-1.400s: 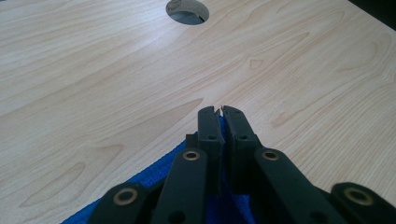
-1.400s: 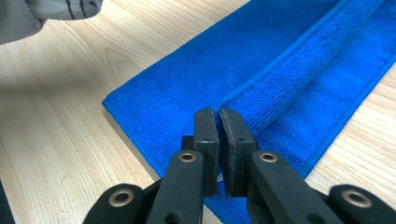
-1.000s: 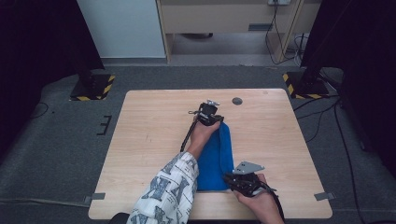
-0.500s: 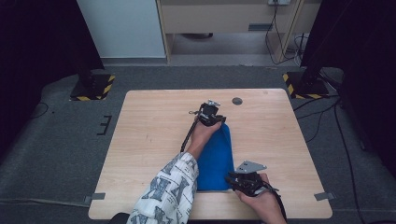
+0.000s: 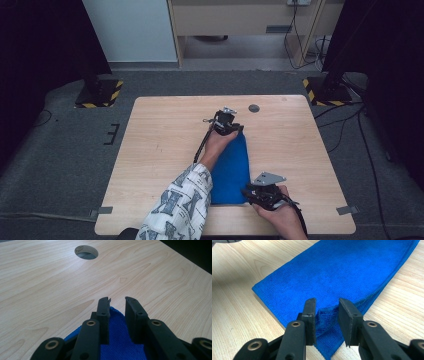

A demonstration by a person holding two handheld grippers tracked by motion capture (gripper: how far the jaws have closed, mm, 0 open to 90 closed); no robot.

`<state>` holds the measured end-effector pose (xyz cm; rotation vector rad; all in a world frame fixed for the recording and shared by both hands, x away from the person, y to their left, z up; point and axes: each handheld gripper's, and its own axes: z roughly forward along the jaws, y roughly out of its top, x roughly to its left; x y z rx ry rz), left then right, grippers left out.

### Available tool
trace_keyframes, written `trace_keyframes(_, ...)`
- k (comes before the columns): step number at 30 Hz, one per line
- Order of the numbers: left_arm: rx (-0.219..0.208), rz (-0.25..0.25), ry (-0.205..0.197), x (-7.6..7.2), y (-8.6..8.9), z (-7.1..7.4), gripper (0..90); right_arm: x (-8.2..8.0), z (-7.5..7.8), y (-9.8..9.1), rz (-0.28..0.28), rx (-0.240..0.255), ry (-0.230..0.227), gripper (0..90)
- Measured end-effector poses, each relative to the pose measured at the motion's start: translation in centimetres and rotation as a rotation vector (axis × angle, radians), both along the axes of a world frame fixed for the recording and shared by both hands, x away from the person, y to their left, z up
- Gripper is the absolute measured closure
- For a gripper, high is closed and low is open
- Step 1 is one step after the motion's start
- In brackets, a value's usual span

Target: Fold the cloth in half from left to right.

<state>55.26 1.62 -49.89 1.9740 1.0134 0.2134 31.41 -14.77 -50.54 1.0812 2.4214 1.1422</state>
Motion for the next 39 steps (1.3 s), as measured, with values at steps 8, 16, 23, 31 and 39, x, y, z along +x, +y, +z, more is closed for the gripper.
trace_keyframes(8,-0.004,-0.009,-0.009,-0.2,0.0,0.4,71.7,0.1,0.1,-0.2,-0.007,-0.002,-0.002,63.3)
trace_keyframes(16,-0.008,-0.028,-0.025,-0.6,0.0,1.0,69.9,0.2,0.4,-0.6,-0.03,0.007,-0.006,54.1)
trace_keyframes(23,0.029,-0.048,-0.066,-1.3,0.0,1.8,50.0,0.6,0.2,-0.7,-0.086,-0.015,-0.014,30.7)
trace_keyframes(31,0.026,-0.057,-0.07,-2.2,1.3,2.7,28.1,1.6,0.1,-1.1,-0.126,-0.013,-0.046,20.2)
trace_keyframes(39,0.076,-0.039,-0.087,-3.1,3.1,3.1,15.3,3.1,0.4,-1.1,-0.132,-0.014,-0.064,12.2)
